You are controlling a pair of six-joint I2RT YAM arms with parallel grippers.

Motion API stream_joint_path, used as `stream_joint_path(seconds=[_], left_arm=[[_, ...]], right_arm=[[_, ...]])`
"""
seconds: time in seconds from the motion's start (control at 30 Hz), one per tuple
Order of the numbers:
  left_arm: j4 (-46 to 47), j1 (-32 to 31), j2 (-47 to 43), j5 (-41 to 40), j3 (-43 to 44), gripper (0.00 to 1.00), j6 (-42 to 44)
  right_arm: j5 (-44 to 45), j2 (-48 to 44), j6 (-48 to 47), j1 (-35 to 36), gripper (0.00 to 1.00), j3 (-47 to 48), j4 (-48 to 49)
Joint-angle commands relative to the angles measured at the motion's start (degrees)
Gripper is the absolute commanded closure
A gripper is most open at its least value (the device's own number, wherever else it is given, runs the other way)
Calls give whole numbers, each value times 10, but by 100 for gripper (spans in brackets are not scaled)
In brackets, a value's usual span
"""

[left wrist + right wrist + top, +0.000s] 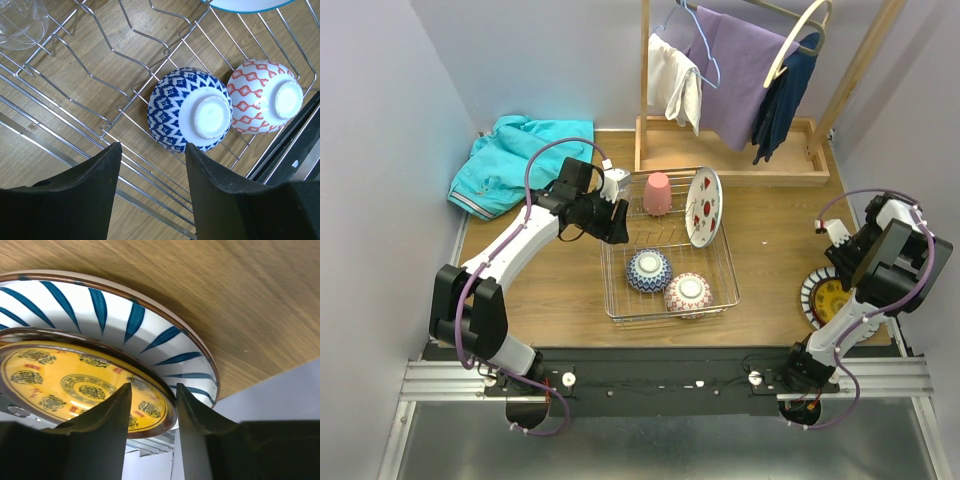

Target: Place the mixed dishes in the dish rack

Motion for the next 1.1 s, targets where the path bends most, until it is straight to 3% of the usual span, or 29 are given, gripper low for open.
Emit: stream_joint_path(seconds=[0.0, 0.2, 0.47, 0.57, 1.07], left_arm=[[-1, -2, -12, -6, -3, 37, 8], [2, -3, -10, -7, -2, 37, 5], [25, -2, -14, -6, -4, 37, -1], [32, -2, -16, -5, -6, 37, -5], [46, -2, -83, -2, -34, 37, -20]], right_arm=[[9, 9, -4, -4, 58, -9, 11], [8, -15, 11, -4, 74, -5, 64], [-22, -91, 15, -2, 83, 31, 45], [-35, -123, 17, -1, 99, 29, 27], [-156, -343, 121, 41, 100, 63, -61]])
